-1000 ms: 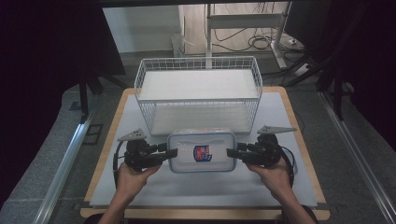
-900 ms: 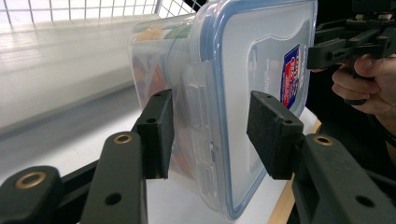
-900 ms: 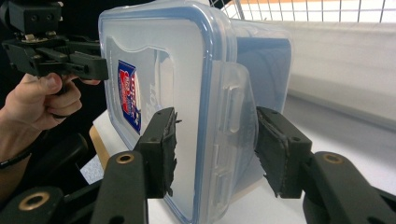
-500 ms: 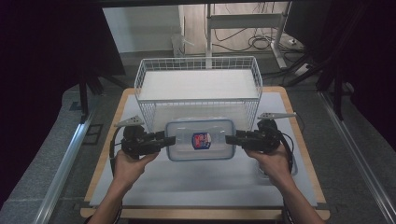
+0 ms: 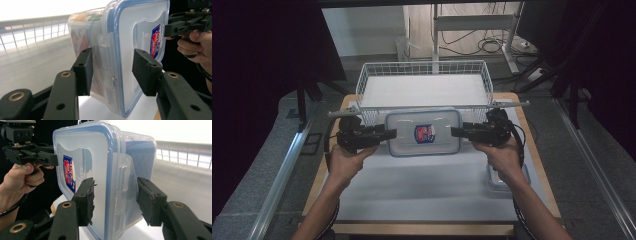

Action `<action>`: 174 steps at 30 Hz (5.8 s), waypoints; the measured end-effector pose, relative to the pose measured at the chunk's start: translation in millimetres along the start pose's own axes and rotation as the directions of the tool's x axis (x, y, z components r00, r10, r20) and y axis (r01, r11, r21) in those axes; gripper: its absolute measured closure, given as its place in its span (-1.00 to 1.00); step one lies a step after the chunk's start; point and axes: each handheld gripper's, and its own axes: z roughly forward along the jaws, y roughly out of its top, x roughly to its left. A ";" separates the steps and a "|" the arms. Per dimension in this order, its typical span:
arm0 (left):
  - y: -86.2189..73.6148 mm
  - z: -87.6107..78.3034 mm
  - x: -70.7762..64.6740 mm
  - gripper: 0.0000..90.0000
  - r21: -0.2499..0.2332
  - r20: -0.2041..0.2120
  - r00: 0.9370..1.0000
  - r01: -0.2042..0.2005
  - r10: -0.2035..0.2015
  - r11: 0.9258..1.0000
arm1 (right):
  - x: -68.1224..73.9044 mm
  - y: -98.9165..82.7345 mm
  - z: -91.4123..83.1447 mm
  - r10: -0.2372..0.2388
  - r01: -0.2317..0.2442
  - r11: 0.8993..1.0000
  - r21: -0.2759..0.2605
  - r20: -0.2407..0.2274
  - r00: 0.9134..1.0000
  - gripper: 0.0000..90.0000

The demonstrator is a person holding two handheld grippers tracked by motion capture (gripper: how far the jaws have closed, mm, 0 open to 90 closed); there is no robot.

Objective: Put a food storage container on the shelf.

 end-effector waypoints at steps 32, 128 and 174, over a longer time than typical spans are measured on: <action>93.5 6.6 26.7 0.16 -0.020 -0.006 1.000 -0.013 0.013 1.000 | -23.3 79.7 7.1 0.035 -0.034 0.996 -0.084 0.004 0.999 0.09; 63.6 51.9 44.2 0.91 0.000 -0.139 0.977 -0.163 0.162 0.987 | -42.3 70.2 31.6 -0.175 0.188 0.981 -0.046 0.201 0.964 0.80; -24.4 28.0 11.3 -0.76 0.054 -0.221 0.949 -0.218 0.224 0.975 | -8.1 -2.4 33.5 -0.318 0.315 0.948 0.048 0.191 0.929 -0.48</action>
